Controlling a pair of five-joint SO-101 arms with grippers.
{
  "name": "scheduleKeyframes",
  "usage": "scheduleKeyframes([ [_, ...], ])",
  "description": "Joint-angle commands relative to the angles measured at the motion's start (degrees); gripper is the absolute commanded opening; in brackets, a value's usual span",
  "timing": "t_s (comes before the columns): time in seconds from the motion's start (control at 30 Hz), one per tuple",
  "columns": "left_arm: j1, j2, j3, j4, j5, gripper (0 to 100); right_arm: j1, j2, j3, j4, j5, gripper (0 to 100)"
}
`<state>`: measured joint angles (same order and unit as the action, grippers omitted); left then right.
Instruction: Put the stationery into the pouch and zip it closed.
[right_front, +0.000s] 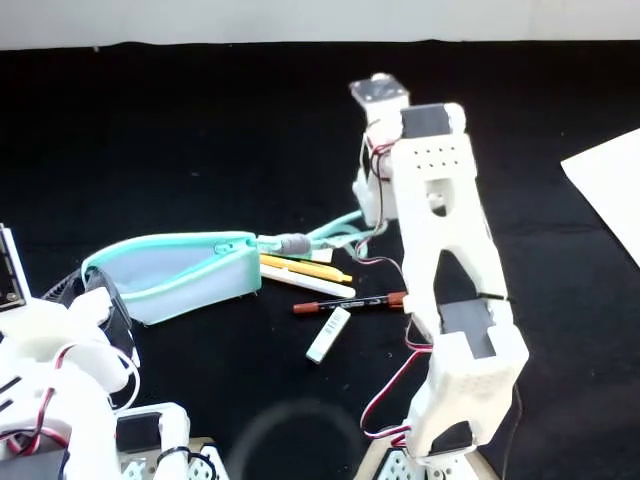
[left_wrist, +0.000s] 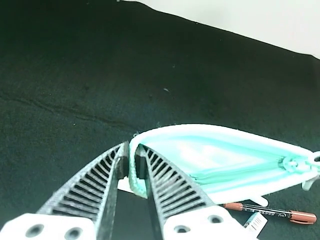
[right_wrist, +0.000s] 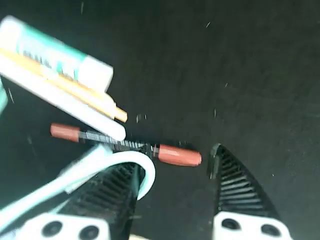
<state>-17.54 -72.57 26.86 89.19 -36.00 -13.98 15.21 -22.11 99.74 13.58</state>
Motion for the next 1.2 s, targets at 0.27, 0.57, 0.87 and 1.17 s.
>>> scheduleKeyframes([
  [0.27, -0.66, 0.84, 1.54, -0.97, 0.18, 1, -4.00, -9.89, -0.22, 1.27, -1.49, 19.4],
  [0.57, -0.57, 0.92, -0.92, -4.48, 1.76, 1, -9.36, -24.75, 0.13, 1.27, -6.24, 25.2],
  [0.87, -0.66, 0.92, -1.45, -9.14, 1.85, 1, -7.34, -29.76, -0.31, 1.27, -8.35, 27.6],
  [1.17, -4.26, 1.01, -4.09, -13.10, 1.85, 1, -7.52, -32.75, 3.03, 1.10, -8.18, 27.6],
])
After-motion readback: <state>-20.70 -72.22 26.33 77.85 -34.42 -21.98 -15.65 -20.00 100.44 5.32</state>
